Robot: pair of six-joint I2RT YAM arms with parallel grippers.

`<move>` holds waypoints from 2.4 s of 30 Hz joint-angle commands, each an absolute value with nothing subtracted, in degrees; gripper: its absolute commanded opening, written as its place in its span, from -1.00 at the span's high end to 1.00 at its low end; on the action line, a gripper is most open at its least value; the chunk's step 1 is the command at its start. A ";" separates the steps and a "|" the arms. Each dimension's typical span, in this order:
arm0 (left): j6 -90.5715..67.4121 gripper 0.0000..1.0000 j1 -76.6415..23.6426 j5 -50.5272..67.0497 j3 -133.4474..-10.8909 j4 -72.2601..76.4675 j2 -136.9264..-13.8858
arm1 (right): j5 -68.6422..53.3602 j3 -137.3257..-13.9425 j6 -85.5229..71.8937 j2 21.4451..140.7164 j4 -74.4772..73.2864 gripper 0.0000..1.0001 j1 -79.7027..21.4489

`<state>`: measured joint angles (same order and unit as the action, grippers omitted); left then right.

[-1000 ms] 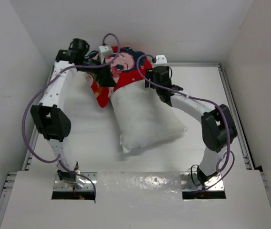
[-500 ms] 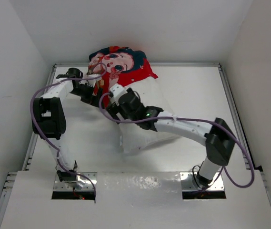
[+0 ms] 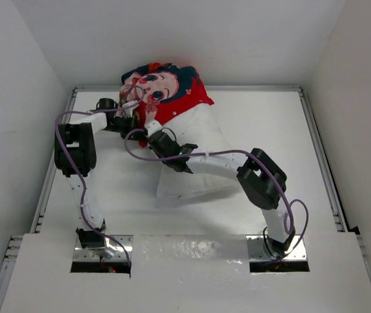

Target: Put the pillow into the pillowcase

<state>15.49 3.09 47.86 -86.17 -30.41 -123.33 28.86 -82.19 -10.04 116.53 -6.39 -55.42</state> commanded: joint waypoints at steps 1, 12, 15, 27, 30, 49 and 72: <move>13.80 1.00 3.34 58.24 -87.54 -27.41 -119.63 | 22.87 -85.67 -15.47 117.33 -4.33 1.00 -48.96; 57.86 1.00 0.62 72.32 -98.33 -69.38 -107.57 | 37.16 -95.61 -8.01 113.90 37.16 1.00 -47.81; 57.04 1.00 -2.45 76.72 -103.18 -75.59 -107.23 | 44.29 -103.78 -2.82 119.52 35.96 1.00 -47.81; 47.47 1.00 -2.02 83.50 -116.28 -75.59 -101.25 | 47.21 -109.05 -17.67 127.51 16.72 1.00 -44.12; 46.06 1.00 -1.93 78.96 -113.14 -75.59 -100.72 | 43.69 -106.38 -18.28 127.80 15.11 1.00 -44.91; 30.16 0.53 -7.00 39.13 -122.25 -47.14 -108.53 | -0.09 -72.68 -5.61 90.36 -2.62 0.66 -44.04; 19.60 -0.44 -10.81 30.40 -117.26 -37.35 -115.75 | -17.83 -119.50 -58.97 141.49 11.18 -0.98 -16.96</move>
